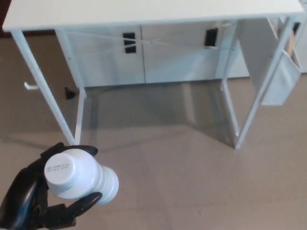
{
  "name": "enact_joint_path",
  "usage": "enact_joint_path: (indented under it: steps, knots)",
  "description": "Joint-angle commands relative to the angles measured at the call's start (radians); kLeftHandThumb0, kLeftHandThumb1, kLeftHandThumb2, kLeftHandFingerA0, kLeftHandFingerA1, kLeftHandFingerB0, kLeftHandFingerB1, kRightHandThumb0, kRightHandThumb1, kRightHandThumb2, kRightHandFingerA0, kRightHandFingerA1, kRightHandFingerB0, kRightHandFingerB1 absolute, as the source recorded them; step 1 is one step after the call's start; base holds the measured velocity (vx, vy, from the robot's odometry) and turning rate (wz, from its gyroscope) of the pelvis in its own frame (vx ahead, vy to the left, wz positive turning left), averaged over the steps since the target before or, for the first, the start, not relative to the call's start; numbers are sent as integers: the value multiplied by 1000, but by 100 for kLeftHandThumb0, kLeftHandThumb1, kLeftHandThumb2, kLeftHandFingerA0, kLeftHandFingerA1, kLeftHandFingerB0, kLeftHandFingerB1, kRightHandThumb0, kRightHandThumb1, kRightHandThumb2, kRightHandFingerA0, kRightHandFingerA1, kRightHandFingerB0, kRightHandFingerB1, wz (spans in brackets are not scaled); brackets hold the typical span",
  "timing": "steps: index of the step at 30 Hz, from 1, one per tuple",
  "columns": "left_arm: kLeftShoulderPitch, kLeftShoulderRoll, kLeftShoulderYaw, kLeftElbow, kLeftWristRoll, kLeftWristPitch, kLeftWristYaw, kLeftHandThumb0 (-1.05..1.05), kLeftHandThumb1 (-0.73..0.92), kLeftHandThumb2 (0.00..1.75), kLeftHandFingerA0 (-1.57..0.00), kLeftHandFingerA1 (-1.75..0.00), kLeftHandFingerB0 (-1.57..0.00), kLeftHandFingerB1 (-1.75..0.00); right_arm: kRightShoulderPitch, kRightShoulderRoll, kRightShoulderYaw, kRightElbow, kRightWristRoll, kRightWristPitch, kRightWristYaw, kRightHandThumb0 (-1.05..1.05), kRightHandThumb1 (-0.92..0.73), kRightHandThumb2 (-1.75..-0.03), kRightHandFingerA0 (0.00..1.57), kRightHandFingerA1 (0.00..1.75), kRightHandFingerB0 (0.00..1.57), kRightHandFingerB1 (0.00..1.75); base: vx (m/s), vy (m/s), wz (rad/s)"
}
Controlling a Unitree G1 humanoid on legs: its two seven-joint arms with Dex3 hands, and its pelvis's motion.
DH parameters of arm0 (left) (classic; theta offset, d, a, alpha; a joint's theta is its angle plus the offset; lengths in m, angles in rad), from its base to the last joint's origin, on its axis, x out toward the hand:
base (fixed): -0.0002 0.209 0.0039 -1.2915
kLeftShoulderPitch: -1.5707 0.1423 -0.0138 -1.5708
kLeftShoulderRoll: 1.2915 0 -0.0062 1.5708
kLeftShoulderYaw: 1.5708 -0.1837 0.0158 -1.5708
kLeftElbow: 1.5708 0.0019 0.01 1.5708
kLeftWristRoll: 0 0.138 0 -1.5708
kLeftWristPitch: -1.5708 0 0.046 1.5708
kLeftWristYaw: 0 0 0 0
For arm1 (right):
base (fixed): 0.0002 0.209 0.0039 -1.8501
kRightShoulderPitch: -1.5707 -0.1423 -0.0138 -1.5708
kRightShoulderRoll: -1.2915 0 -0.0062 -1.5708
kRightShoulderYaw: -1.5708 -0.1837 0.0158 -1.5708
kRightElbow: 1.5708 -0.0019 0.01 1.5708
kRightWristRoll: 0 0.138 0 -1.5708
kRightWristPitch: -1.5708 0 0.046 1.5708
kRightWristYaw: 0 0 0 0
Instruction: The robot picks up a bottle from a person using its left hand and walk towards the table in frontand put the bottle on the table.
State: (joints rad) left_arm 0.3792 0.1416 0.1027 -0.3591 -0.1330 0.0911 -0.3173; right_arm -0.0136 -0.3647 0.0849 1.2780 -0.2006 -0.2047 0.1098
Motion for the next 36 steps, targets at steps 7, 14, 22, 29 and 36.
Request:
enact_joint_path:
  steps: [7,14,22,29,36]
  knots:
    - [0,61,75,-169,-82,20,-23,-24,85,68,-91,-144,-90,-91,23,-3,-33,6,15,2,5,-40,-67,-61,67,47,52,41,400,13,-15]
    - [-21,110,158,-287,-169,71,-35,-22,85,67,-91,-143,-90,-88,24,-8,-32,-8,12,-2,8,-36,-71,-61,65,46,53,41,535,205,-36]
    - [-94,184,237,-374,-279,131,-47,-28,79,71,-94,-140,-91,-87,16,-14,-26,-4,4,5,4,-38,-72,-61,68,46,52,40,445,92,12]
    - [-151,221,299,-390,-316,178,-24,-31,75,73,-93,-140,-91,-89,9,-13,-27,1,7,12,6,-41,-67,-61,68,47,53,40,415,-129,18]
    - [-214,239,263,-294,-280,215,-17,-36,74,73,-97,-140,-91,-96,2,-12,-39,4,17,16,23,-37,-70,-60,68,46,55,41,336,-74,-9]
